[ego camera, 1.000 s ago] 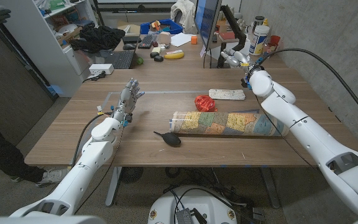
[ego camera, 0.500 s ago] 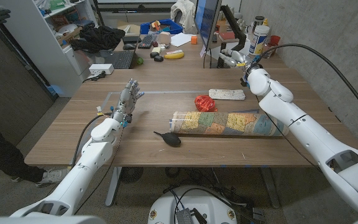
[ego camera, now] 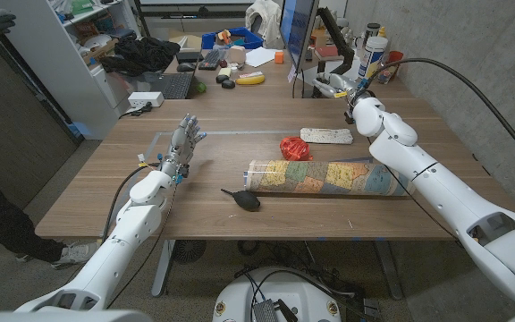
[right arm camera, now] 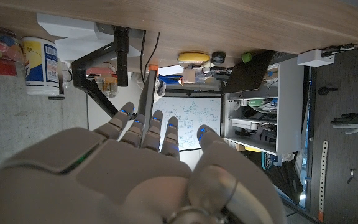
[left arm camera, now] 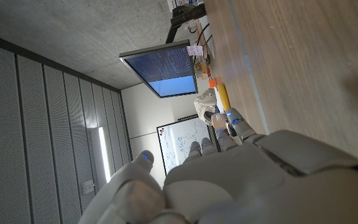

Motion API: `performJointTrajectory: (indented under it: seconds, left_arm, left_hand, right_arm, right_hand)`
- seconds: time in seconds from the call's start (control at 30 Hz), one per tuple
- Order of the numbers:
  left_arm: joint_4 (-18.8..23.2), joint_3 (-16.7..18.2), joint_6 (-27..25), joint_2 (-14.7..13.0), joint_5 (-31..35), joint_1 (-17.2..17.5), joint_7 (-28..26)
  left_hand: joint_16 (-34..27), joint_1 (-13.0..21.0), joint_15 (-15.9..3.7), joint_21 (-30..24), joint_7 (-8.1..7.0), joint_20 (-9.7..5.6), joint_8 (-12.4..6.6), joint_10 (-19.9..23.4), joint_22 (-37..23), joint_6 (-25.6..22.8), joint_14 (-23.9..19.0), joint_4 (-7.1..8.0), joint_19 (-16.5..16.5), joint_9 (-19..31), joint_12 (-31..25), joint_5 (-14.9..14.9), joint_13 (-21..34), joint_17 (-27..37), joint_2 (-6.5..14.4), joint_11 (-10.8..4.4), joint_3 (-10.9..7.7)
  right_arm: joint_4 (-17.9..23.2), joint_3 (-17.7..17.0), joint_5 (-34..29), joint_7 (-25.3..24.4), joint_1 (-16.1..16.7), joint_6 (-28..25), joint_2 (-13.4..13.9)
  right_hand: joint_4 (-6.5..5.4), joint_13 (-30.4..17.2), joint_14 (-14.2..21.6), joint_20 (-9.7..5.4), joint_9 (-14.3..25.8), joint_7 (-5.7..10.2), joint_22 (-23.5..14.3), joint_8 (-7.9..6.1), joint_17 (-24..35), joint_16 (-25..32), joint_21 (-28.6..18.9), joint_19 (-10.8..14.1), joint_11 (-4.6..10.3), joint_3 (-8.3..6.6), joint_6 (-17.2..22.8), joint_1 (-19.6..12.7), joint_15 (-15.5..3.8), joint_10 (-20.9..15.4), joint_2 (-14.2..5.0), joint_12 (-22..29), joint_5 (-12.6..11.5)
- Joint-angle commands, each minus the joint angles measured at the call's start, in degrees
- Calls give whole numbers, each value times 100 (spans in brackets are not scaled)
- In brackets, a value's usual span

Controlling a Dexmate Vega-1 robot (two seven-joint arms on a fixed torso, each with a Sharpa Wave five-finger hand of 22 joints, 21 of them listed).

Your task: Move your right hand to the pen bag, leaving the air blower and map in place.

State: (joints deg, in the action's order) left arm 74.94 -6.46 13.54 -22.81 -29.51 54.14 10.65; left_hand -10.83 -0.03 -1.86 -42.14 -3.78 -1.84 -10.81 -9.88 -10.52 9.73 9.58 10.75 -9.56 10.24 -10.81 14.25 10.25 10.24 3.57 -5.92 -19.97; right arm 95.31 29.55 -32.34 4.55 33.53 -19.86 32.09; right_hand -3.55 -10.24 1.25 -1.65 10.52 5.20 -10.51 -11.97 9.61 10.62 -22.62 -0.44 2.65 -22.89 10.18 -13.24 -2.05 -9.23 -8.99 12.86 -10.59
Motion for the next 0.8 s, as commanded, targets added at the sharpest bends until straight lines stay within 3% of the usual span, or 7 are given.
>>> performJointTrajectory:
  seconds: [0.03,0.8]
  left_arm:
    - [-24,9,-6,-10,-10,9,19]
    - [95,9,-100,-41,25,72,-36]
  left_hand:
    - [-28,45,-165,33,1,-311,-17,-211,-12,281,417,5,-678,27,-28,24,10,12,620,22,20]
    - [-29,44,-160,42,-1,-309,-12,-205,-13,282,410,6,-671,27,-28,27,10,12,621,32,27]
  right_arm:
    - [-31,158,-398,191,-79,-114,1]
    - [-139,315,-854,433,-149,-225,-18]
  right_hand:
    - [7,-12,61,-221,21,-5,-31,-11,20,29,22,81,-8,-61,67,-100,-102,-84,-151,45,-10]
    - [12,-11,105,-203,24,1,-36,-2,31,24,36,134,24,-117,187,-190,-130,-138,-152,26,-6]
